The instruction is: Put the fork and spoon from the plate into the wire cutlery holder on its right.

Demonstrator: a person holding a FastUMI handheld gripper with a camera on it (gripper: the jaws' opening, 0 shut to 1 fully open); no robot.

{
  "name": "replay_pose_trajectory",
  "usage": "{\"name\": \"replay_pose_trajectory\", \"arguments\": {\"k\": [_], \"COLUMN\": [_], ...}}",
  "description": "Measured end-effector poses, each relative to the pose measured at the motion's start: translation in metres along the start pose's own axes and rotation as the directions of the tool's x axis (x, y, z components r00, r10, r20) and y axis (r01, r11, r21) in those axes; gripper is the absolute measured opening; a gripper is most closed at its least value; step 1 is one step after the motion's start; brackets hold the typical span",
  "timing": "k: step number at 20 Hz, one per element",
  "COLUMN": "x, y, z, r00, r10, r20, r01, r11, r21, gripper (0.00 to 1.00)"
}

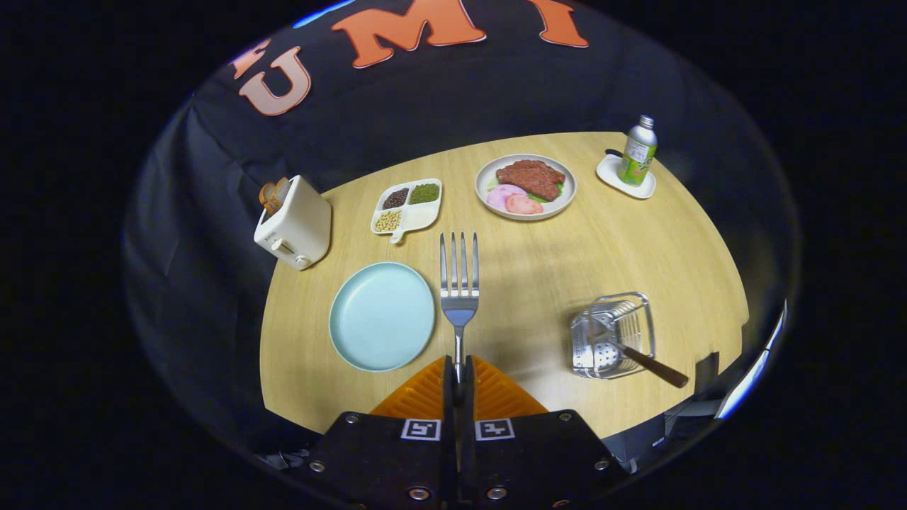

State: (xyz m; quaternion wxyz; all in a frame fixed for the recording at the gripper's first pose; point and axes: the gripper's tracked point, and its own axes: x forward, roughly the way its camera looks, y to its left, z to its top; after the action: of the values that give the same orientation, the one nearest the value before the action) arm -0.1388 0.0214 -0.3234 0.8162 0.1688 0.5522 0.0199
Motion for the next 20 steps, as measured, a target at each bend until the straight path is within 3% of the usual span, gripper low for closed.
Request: {"name": "replay_pose_trajectory", "arguments": {"k": [7,14,17,20], "x": [-0.019,-0.001,0.006,0.005], "y": [-0.093,-0.119,-0.138,-0.131], "z": [-0.022,-0.045,-0.045,-0.039], "r00": [0.998,0.986,0.979,0.982], "r10": [-0.039,-0.045,-0.125,-0.097], "r20": [-0.057,-0.163,-0.163,-0.161], "r01": [0.039,0.039,0.107,0.087], "r11": [0.999,0.998,0.987,0.994], "r21": [0.002,-0.038,-0.119,-0.07], "gripper": [0.03,0.04,0.06,0.1]}}
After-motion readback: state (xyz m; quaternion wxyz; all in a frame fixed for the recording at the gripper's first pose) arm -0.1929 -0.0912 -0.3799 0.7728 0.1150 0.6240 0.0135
